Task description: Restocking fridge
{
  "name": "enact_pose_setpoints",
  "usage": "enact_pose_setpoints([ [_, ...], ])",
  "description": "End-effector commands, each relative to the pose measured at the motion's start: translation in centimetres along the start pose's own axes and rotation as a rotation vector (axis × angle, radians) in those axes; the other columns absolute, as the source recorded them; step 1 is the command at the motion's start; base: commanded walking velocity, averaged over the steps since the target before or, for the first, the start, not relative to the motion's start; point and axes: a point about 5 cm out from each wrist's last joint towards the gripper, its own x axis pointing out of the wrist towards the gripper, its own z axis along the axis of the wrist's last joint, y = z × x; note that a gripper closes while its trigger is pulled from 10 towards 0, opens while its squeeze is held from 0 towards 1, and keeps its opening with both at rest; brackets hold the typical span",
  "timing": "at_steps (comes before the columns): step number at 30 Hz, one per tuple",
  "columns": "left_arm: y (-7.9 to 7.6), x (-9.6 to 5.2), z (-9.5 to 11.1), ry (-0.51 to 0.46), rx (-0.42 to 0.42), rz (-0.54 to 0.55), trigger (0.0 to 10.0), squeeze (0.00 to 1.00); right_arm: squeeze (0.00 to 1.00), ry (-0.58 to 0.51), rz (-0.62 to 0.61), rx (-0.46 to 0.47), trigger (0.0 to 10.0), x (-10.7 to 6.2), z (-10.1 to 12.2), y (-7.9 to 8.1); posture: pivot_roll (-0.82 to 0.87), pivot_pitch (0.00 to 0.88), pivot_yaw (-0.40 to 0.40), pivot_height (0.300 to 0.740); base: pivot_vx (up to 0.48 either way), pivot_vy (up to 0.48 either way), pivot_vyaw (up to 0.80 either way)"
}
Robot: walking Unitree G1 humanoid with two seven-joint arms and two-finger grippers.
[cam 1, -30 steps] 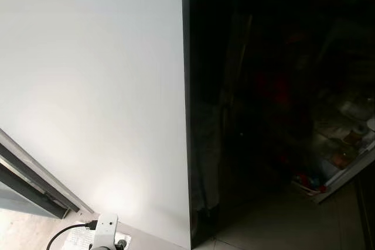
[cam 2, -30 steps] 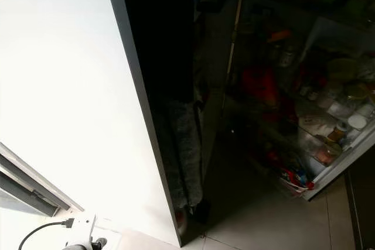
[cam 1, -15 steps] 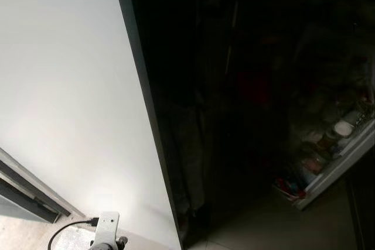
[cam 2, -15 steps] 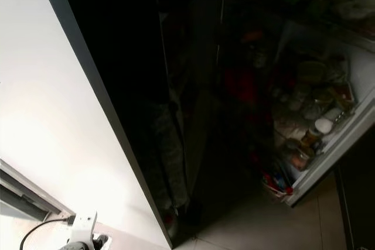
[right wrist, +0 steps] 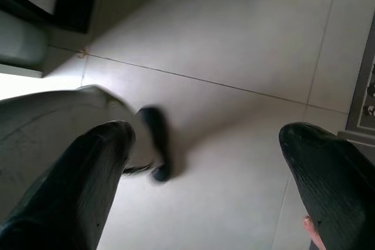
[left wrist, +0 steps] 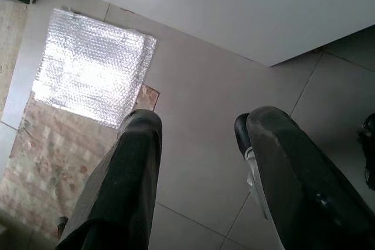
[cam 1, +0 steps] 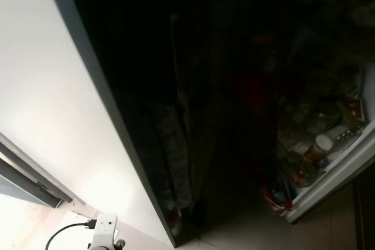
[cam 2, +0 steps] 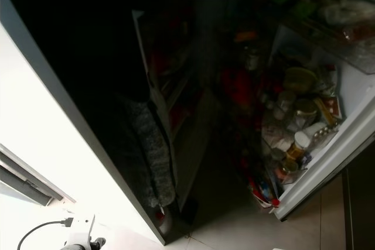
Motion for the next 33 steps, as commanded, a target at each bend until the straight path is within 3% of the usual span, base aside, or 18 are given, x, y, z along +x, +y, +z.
enact_pose_setpoints([
  [1,-0.26,0.03,0.02,0.007,0.007,-0.007,10.0,0.00,0.00,-0.008,-0.026,0.016,10.0,-0.13,-0.16,-0.49,-0.23,0.019,0.054,0.740,0.000,-0.296,0.00],
  [9,-0.29,0.04,0.05,0.008,-0.003,-0.008,10.0,0.00,0.00,-0.054,-0.066,0.033,10.0,-0.17,0.22,-0.70,-0.23,0.019,0.053,0.740,0.000,0.000,0.00],
  [13,-0.30,0.04,0.06,0.007,-0.005,-0.009,10.0,0.00,0.00,-0.064,-0.142,0.081,10.0,-0.28,0.08,-1.09,-0.23,0.020,0.053,0.740,0.000,0.000,0.00],
  [16,-0.31,0.04,0.04,0.007,-0.005,-0.009,10.0,0.00,0.00,-0.069,-0.191,0.166,10.0,-0.39,-0.20,-1.28,-0.23,0.021,0.053,0.740,0.000,0.000,0.00],
  [25,-0.31,0.03,0.00,0.008,0.003,-0.007,10.0,0.00,0.00,-0.049,-0.168,0.138,10.0,-0.35,-0.32,-1.20,-0.23,0.025,0.047,0.740,0.000,0.000,0.00],
  [33,-0.33,0.03,-0.02,0.010,0.007,-0.012,10.0,0.00,0.00,-0.051,-0.168,0.131,10.0,-0.36,-0.31,-1.20,-0.23,0.028,0.047,0.740,0.000,-0.263,0.00],
])
